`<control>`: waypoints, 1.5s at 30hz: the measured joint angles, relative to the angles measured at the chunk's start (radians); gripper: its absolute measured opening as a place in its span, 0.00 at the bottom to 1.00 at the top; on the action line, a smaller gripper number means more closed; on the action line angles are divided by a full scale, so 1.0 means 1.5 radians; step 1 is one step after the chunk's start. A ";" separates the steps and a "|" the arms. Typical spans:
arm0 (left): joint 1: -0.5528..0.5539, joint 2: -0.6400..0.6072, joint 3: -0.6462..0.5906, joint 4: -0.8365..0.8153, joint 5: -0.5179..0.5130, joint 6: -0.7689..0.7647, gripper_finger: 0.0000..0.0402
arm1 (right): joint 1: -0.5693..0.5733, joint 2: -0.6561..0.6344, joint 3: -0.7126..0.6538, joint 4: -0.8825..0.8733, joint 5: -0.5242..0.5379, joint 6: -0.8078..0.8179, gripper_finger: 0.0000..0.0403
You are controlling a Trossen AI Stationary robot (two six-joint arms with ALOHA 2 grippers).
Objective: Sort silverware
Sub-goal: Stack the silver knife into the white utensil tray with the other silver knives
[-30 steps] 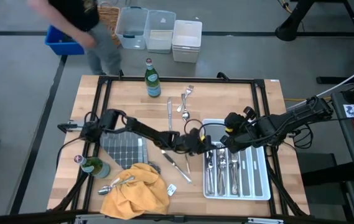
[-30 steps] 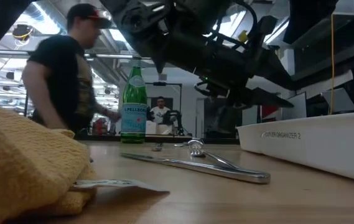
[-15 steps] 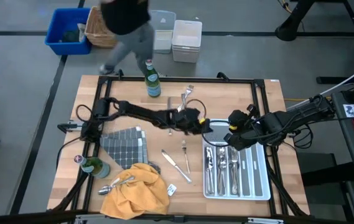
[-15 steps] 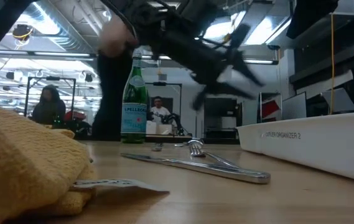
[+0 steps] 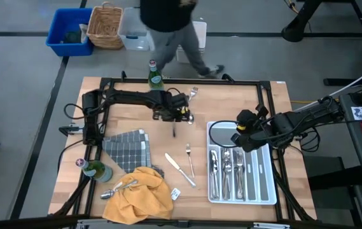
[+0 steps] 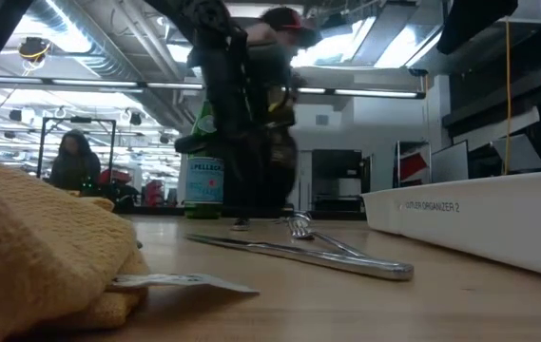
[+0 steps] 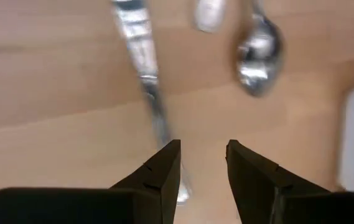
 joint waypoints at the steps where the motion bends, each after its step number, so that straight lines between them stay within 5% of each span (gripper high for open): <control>1: 0.006 0.001 -0.002 -0.001 0.000 0.001 0.29 | 0.000 0.000 0.000 0.000 0.000 0.000 0.27; 25: 0.032 0.064 -0.013 0.033 -0.040 0.021 0.29 | -0.127 -0.001 0.000 0.010 -0.020 0.002 0.27; 45: 0.031 0.092 -0.012 0.030 -0.047 0.083 0.29 | -0.125 -0.001 -0.001 0.025 -0.035 0.002 0.27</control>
